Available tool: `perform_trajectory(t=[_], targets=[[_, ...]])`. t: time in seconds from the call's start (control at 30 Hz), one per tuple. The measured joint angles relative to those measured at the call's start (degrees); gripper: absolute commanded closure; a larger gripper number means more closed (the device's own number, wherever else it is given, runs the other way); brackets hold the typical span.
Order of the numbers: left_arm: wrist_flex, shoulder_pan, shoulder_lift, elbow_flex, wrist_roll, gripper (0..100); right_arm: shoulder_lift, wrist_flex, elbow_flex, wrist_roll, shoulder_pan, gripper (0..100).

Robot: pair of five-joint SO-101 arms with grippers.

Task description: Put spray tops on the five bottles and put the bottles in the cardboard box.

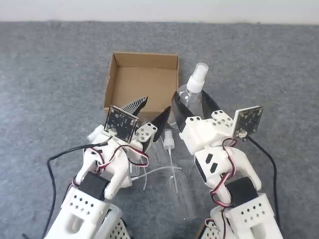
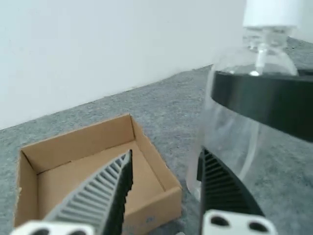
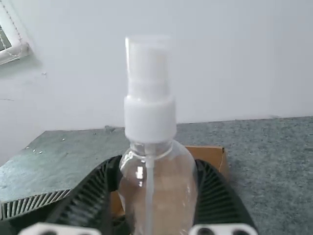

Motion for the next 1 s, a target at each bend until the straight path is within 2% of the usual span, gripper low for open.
perform_trajectory(t=[0.23, 0.53, 1.0], targets=[[1.8, 3.0, 0.0, 0.0, 0.1, 79, 0.0, -0.2, 0.1, 0.1, 0.4, 95.1], [1.9, 5.0, 0.0, 0.0, -1.7, 79, 0.0, -9.9, 3.2, -0.1, -0.2, 95.1], [-0.3, 2.2, 0.1, 1.8, -2.1, 79, -0.2, -6.7, 3.1, 0.0, -4.7, 95.1]])
